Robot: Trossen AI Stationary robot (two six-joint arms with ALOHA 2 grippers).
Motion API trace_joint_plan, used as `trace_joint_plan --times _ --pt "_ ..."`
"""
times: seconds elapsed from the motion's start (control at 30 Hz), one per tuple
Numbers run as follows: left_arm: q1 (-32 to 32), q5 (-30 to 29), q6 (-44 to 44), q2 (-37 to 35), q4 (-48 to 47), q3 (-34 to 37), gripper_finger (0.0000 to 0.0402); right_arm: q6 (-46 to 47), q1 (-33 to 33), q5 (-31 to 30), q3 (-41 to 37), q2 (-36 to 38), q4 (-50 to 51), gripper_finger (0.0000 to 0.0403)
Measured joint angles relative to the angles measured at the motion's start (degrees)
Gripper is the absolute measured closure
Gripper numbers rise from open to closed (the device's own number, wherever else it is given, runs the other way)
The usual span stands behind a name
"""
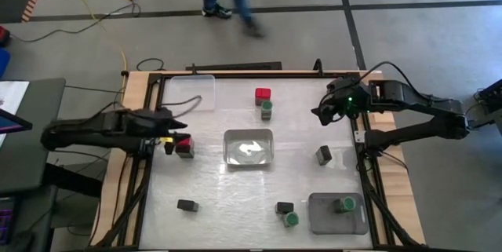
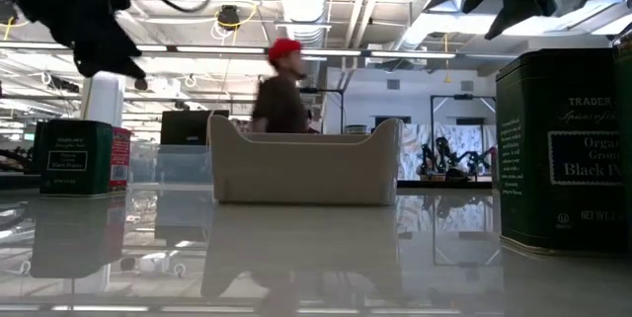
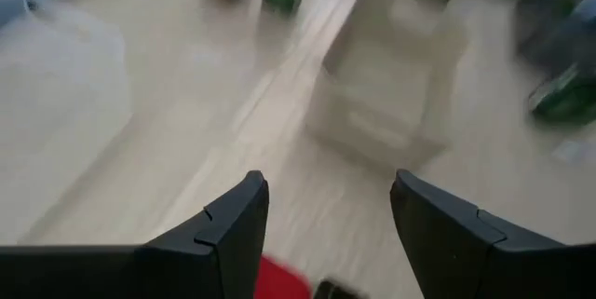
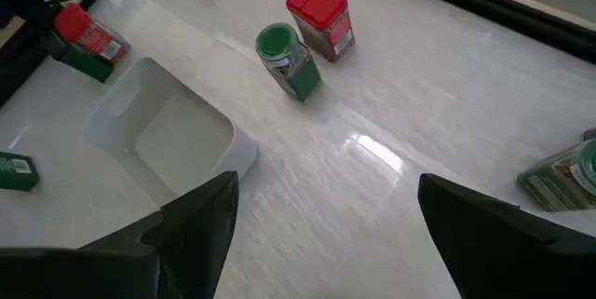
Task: Sort spices by type
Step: Put the top left black seasoning can into the transparent bin
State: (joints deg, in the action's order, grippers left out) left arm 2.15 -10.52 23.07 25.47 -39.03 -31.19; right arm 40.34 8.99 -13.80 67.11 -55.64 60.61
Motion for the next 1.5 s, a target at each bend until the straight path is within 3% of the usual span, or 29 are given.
trace_joint_plan --times 0.4,0.53,0.83,1.07,1.5 --pt "0.0 4.4 -11.9 24.0 -6.5 -13.6 0.0187 -1.4 0.0 0.0 0.0 0.0 0.1 0.0046" --pt "-1.3 8.5 -12.4 26.4 -10.7 -14.6 0.0187 -1.8 0.0 0.0 0.0 0.0 0.2 0.0046" --pt "-7.3 10.3 -14.6 26.8 -12.2 -14.8 0.0187 -3.2 0.0 0.0 0.0 0.0 0.2 0.0046" --pt "-11.0 10.2 -17.3 31.6 -12.9 -14.7 0.0187 -3.5 0.0 0.0 0.0 0.0 0.2 0.0046" --pt "-11.2 6.4 -18.5 42.6 -13.0 -14.7 0.0187 -4.4 0.0 0.0 0.0 0.0 0.2 0.0046"
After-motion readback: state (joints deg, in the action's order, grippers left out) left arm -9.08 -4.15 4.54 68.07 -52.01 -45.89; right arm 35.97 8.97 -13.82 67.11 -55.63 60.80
